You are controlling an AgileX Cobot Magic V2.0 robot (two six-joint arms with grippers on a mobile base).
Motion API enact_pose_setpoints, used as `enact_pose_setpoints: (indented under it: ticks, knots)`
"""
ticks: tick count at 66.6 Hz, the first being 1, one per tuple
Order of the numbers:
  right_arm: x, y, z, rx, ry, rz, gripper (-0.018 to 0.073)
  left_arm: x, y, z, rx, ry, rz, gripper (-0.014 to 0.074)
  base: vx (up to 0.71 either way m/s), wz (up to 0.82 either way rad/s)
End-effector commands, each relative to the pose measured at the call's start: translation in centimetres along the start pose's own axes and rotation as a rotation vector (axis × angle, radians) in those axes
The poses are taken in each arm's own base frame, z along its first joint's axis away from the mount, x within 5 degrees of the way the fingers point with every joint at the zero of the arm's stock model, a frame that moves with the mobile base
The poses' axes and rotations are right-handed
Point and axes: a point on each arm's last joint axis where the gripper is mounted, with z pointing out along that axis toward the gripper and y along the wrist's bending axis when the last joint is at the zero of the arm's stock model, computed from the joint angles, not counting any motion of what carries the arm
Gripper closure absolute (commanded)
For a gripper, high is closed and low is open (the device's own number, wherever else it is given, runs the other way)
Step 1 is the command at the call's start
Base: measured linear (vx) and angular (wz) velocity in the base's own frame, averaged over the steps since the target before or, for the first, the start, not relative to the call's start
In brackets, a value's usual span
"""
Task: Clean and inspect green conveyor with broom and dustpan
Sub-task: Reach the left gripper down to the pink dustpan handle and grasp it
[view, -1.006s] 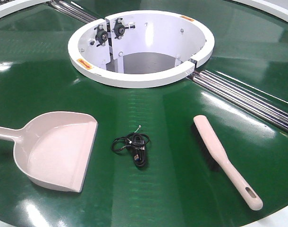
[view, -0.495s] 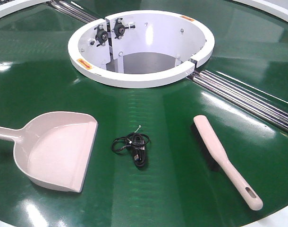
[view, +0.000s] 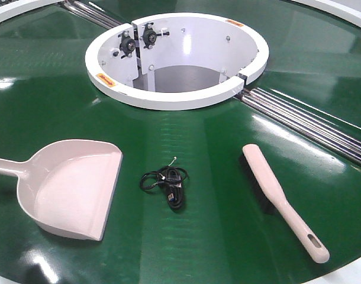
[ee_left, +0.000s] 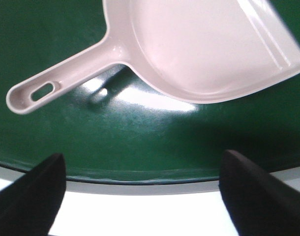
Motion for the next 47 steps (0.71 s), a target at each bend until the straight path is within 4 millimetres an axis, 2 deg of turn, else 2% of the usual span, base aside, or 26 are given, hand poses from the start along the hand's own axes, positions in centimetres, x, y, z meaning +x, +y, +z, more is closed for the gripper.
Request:
enact_pose_setpoints:
  ticks: [1, 9, 22, 34, 47]
  knots:
    - [-0.6, 0.1, -0.1, -0.005, -0.084, -0.017, 0.0568, -1.6, 1.3, -0.3, -0.008, 0.005, 0.025, 0.0011, 0.00, 0.00]
    - [-0.6, 0.1, -0.1, -0.005, -0.084, -0.017, 0.0568, -3.3, 2.5, 1.2, -0.009, 0.025, 0.148, 0.0011, 0.00, 0.00]
    - [-0.6, 0.1, -0.1, -0.005, -0.084, -0.017, 0.0568, -3.5, 4.5, 4.3, -0.087, 0.214, 0.461, 0.0011, 0.00, 0.00]
    - [-0.6, 0.1, -0.1, -0.005, -0.084, -0.017, 0.0568, -4.7, 5.2, 5.1, -0.155, 0.135, 0.594, 0.0011, 0.00, 0.00]
    - [-0.6, 0.1, -0.1, -0.005, -0.084, -0.017, 0.0568, -5.3, 5.3, 6.7, -0.113, 0.146, 0.728, 0.0011, 0.00, 0.00]
